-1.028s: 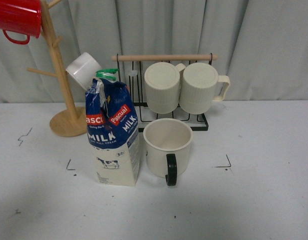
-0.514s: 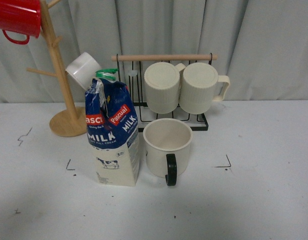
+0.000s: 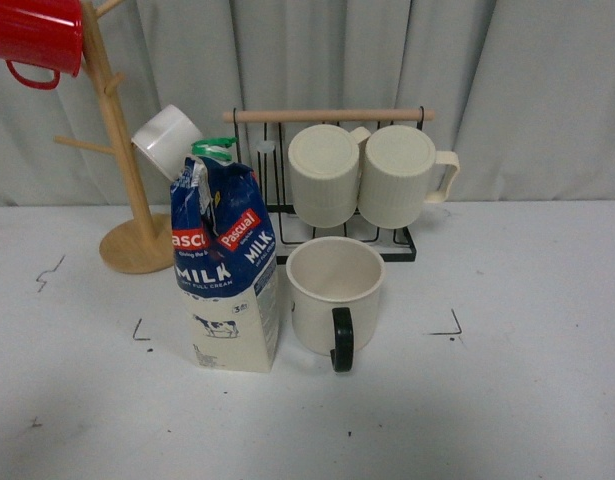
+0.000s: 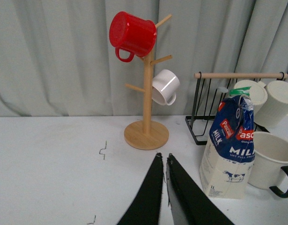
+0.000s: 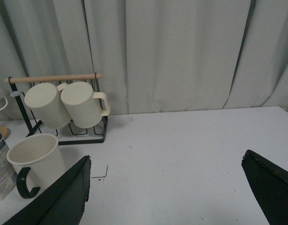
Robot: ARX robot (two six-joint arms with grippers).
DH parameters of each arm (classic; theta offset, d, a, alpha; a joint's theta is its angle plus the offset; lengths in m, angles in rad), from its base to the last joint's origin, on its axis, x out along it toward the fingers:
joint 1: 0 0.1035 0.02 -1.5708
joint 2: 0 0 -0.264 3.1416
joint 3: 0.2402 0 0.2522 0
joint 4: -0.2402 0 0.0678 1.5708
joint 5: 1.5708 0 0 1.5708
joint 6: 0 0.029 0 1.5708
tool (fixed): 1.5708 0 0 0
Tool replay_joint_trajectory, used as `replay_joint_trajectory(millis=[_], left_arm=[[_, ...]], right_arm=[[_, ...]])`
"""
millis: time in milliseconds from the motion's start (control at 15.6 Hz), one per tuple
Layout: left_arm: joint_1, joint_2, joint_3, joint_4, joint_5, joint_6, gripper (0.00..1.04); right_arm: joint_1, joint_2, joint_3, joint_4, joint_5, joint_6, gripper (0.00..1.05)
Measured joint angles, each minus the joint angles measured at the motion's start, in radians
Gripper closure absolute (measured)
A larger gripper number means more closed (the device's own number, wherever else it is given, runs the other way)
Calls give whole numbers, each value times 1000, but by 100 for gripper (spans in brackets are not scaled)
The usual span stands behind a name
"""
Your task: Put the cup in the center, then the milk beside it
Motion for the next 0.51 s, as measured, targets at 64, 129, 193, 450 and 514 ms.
replay_joint_trajectory(millis=[64, 129, 193, 450, 514], left_arm=[[0, 0, 0, 0, 0, 0, 86], [0, 0, 0, 0, 0, 0, 73], [0, 0, 0, 0, 0, 0, 60], [0, 0, 0, 0, 0, 0, 12], [0, 0, 0, 0, 0, 1, 5]], right_arm=[[0, 0, 0, 0, 0, 0, 6], [0, 0, 0, 0, 0, 0, 6], [0, 0, 0, 0, 0, 0, 6], [0, 0, 0, 0, 0, 0, 6], [0, 0, 0, 0, 0, 0, 6]])
